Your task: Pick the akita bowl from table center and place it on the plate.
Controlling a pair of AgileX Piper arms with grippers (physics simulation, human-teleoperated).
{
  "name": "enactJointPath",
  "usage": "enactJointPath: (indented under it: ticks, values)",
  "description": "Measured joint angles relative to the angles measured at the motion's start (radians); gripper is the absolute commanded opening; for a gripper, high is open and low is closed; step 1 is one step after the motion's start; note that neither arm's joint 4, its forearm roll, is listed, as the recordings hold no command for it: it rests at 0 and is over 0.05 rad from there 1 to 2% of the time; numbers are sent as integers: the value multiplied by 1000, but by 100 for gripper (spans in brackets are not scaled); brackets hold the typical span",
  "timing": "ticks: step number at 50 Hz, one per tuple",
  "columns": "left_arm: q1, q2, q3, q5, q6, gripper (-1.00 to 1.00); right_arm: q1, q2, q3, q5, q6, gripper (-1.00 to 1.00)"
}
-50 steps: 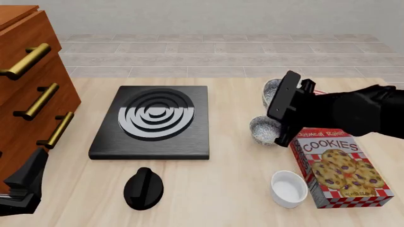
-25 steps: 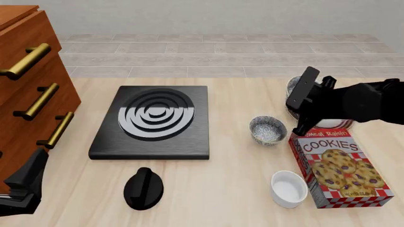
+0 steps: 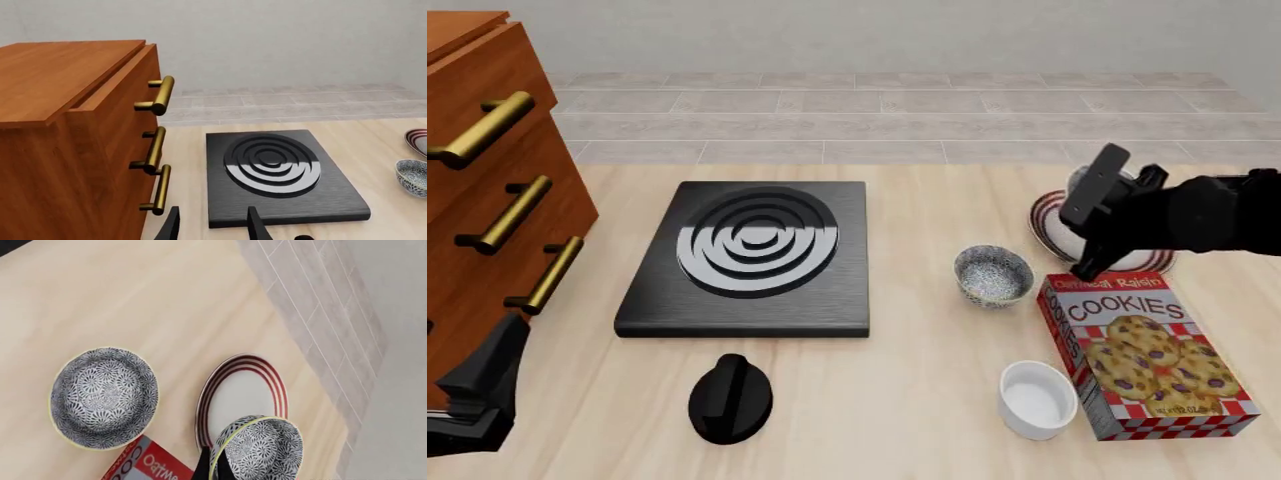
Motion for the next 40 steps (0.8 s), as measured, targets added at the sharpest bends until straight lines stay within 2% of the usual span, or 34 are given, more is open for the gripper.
enactJointPath:
  ticks: [24, 40]
  values:
    - [0, 8, 0, -4, 2, 100, -39, 48, 19, -89, -3, -100]
    - [-2, 2, 0, 1, 0, 100, -57, 90, -41, -140, 127, -100]
